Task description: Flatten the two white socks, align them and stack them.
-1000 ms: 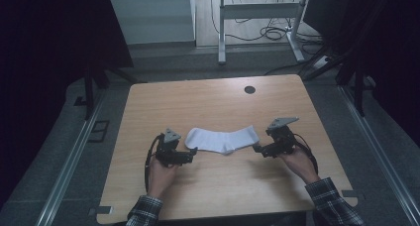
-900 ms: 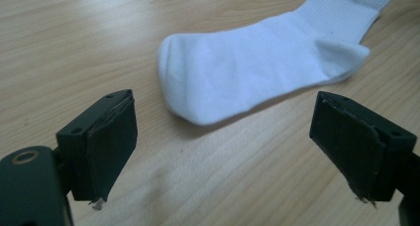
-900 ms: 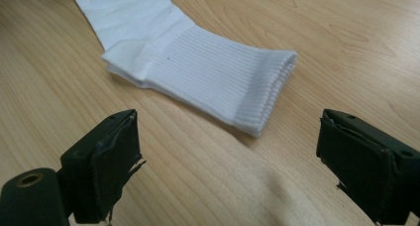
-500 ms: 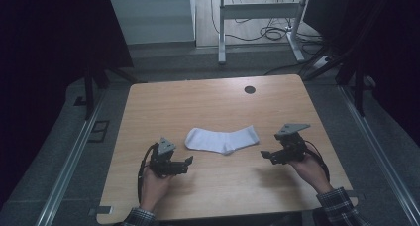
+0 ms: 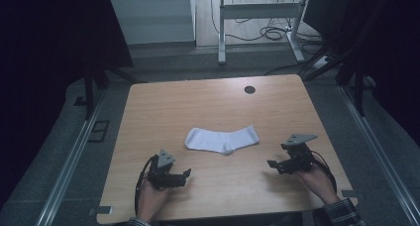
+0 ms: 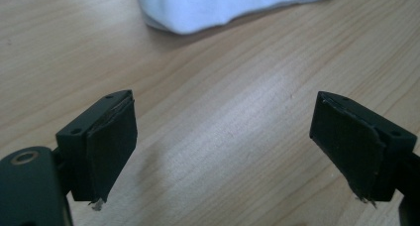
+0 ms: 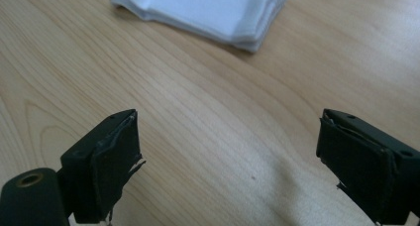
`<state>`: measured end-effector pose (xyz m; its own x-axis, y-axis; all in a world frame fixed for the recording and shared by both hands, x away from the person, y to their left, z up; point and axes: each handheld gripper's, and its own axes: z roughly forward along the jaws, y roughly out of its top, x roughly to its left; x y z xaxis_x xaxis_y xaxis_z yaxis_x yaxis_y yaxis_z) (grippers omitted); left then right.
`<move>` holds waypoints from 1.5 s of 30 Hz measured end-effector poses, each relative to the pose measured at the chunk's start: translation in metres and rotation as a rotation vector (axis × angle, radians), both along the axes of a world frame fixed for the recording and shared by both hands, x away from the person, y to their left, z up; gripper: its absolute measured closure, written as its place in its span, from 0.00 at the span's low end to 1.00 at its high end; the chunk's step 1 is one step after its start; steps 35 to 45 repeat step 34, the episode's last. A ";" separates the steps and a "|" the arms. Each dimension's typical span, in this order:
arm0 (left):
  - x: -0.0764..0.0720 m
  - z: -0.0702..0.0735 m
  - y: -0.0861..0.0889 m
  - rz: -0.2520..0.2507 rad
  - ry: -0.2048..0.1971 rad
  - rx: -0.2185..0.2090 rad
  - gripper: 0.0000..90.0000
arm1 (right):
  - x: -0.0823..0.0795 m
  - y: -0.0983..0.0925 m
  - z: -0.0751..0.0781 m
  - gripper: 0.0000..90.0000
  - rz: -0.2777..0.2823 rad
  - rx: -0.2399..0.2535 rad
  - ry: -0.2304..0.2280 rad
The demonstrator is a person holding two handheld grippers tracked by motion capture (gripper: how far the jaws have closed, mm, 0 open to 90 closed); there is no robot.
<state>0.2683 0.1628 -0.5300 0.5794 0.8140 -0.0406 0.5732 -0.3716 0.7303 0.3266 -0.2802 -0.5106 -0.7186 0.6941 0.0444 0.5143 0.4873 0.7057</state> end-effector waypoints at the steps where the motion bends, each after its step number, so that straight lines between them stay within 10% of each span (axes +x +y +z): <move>1: 0.000 -0.001 -0.001 -0.003 0.001 0.002 0.13 | 0.000 -0.001 -0.003 0.10 -0.002 -0.001 0.003; 45: -0.001 -0.014 -0.014 -0.067 0.051 0.051 0.13 | -0.005 0.005 -0.032 0.06 0.020 -0.022 -0.030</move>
